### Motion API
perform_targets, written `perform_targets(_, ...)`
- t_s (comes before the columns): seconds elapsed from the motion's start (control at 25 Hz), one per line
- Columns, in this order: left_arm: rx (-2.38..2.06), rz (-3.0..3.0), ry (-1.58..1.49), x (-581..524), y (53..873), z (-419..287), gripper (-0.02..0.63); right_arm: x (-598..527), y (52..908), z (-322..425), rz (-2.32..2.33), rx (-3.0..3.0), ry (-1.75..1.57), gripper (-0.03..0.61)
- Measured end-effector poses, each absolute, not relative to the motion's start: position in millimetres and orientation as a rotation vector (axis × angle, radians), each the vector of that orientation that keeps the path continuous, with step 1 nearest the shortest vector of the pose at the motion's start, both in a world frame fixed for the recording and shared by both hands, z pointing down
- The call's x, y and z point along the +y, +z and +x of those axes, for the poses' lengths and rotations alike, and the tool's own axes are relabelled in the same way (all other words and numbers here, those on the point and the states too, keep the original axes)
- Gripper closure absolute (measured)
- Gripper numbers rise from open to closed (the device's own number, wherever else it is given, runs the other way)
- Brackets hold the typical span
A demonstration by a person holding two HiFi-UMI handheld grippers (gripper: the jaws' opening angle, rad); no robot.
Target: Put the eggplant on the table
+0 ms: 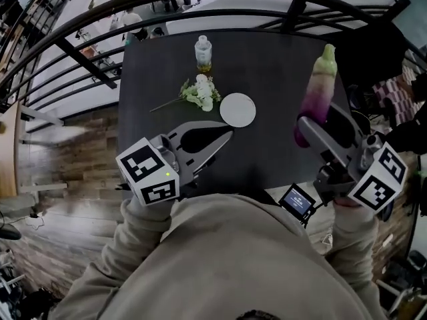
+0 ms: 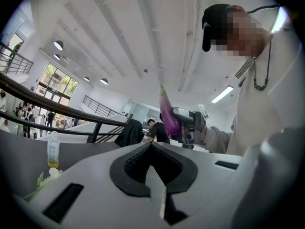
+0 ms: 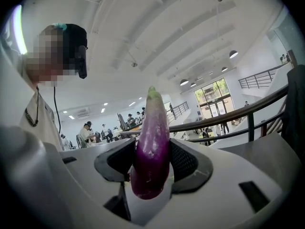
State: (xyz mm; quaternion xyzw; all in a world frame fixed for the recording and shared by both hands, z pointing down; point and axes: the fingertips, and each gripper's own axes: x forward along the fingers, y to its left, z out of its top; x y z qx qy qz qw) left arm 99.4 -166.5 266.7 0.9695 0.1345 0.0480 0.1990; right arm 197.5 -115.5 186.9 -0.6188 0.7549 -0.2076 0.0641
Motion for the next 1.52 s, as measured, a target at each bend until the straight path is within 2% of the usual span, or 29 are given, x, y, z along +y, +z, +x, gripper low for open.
perform_targets(0.28, 0.309, 2.672, 0.144, -179.1, 281.6, 99.5, 0.607, -143.7, 198.8, 199.8, -1.806, 2.346, -0.706, 0.347)
perform_targets(0.76, 0.207, 2.704, 0.075, -210.9, 247.0, 109.5, 0.607, -188.9, 187.1, 210.8, -1.658, 2.434, -0.675, 0.347)
perform_targets(1.52, 0.150, 2.647, 0.014, -202.7, 261.4, 103.1, 0.607, -195.1, 213.4, 204.0, -1.640, 2.490, -0.754, 0.347)
